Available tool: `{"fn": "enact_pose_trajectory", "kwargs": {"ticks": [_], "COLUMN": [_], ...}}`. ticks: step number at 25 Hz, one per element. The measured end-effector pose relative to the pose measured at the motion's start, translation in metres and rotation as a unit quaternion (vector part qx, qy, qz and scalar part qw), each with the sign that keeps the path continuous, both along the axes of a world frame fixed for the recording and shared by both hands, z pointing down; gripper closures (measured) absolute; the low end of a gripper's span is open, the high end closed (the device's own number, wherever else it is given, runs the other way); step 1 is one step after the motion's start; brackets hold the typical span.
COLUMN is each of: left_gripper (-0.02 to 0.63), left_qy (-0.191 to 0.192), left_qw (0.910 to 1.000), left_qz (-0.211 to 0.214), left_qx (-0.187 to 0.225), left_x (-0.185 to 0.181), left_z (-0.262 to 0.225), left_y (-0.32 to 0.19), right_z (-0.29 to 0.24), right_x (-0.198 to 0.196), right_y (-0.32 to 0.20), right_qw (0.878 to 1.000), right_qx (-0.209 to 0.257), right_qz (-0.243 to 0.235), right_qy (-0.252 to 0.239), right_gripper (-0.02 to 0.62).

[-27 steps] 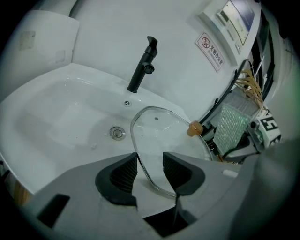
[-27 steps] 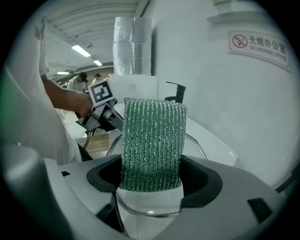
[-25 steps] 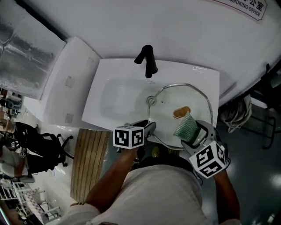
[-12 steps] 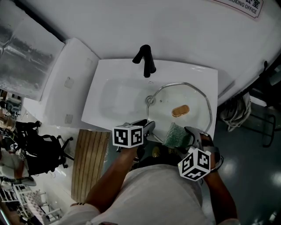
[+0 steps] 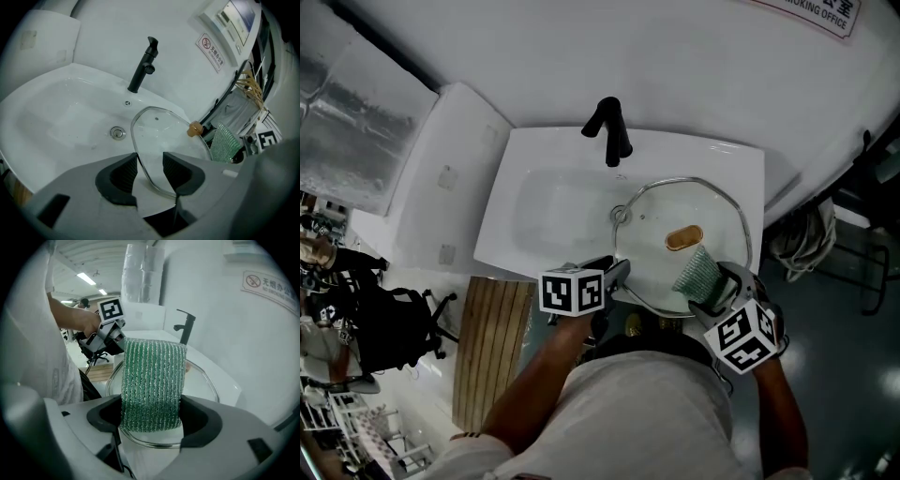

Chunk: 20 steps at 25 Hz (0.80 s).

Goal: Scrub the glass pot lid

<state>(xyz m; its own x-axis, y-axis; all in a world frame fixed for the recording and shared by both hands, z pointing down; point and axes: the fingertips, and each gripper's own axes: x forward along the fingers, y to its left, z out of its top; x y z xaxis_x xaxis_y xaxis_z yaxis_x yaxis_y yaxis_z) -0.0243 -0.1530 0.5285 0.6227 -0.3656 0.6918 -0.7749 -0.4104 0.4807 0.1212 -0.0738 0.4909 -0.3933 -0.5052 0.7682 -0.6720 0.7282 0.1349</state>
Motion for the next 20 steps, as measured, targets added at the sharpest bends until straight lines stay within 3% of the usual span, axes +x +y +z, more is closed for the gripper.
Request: {"fn": "enact_pose_trajectory", "kwargs": {"ticks": [11,16,20], "left_gripper": [0.423,0.423,0.423], "left_qy": [0.003,0.006,0.008], "left_qw": [1.0000,0.9999,0.9999], "left_qz": [-0.004,-0.007,-0.012], "left_qx": [-0.005,-0.007,-0.008], "left_x": [0.000,0.000,0.000], "left_z": [0.001,0.000,0.000], "left_y": [0.000,0.000,0.001], "right_z": [0.000,-0.005,-0.007], "right_x": [0.058,0.066,0.068], "right_y": [-0.022,-0.028,-0.028], "right_qw": [0.981,0.964,0.964], "right_qx": [-0.041,-0.057,-0.058], "right_qz": [0.132,0.163,0.161], "right_qy": [-0.135,-0.200,-0.202], "right_gripper": [0.247,0.247,0.247]}}
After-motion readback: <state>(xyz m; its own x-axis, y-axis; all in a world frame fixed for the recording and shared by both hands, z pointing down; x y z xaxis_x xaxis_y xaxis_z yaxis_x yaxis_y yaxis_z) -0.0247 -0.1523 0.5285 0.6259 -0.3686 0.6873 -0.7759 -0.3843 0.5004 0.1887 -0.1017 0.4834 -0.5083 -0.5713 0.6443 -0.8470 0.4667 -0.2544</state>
